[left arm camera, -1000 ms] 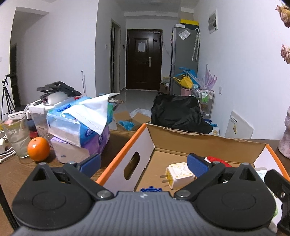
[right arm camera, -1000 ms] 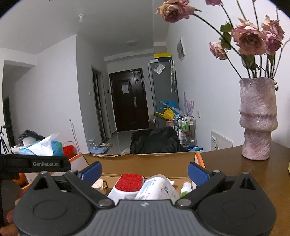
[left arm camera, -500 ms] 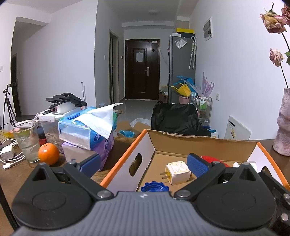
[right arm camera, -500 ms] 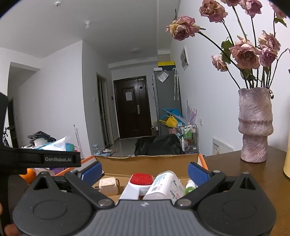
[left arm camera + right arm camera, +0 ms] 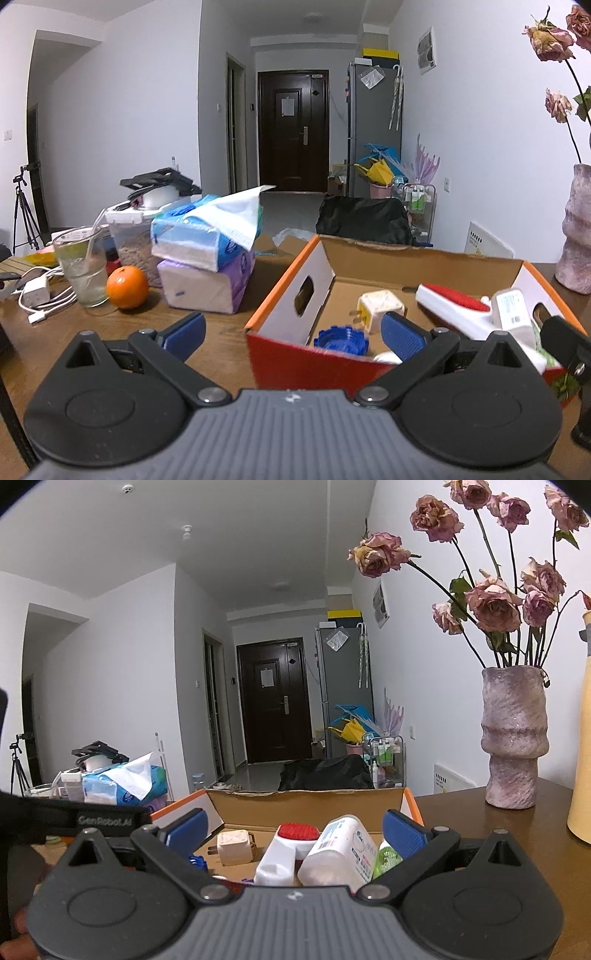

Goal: Organize rigid objects
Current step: 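Withdraw both tools from the box back over the table, then grasp the small white round disc with the left tool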

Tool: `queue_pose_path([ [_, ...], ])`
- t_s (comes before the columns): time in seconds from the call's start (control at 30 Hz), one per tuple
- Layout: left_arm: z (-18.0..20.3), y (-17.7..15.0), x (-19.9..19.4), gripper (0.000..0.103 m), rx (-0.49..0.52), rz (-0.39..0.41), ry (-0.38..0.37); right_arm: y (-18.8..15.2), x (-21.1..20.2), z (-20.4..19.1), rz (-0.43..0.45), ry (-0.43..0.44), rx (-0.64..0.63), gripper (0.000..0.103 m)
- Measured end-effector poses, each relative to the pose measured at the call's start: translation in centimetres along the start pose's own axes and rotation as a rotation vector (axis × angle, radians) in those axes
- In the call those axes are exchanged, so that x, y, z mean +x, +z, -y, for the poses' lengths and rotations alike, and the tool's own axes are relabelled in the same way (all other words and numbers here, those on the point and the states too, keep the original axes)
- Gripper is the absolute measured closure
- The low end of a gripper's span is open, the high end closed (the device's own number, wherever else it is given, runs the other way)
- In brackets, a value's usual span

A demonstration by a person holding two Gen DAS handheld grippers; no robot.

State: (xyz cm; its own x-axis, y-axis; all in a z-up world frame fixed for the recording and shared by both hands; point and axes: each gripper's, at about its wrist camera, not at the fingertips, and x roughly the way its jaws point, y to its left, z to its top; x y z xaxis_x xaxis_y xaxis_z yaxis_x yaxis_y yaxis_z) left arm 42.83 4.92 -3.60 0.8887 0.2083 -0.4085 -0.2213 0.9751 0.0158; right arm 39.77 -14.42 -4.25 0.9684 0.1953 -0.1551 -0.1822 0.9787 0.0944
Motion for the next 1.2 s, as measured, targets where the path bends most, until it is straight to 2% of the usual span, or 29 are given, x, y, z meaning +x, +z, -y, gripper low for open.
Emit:
queue_pose_path([
  [0.73, -3.4, -3.8, -4.2, 0.0, -0.002, -0.093, 0.01, -1.6, -4.8, -1.5, -0.044, 0.011, -0.02, 0.002],
  [1.2, -3.8, -6.3, -5.5, 0.0, 0.022, -0.182, -0.029, -2.5, -6.3, -1.9, -0.108, 0.017, -0.033, 0.002],
])
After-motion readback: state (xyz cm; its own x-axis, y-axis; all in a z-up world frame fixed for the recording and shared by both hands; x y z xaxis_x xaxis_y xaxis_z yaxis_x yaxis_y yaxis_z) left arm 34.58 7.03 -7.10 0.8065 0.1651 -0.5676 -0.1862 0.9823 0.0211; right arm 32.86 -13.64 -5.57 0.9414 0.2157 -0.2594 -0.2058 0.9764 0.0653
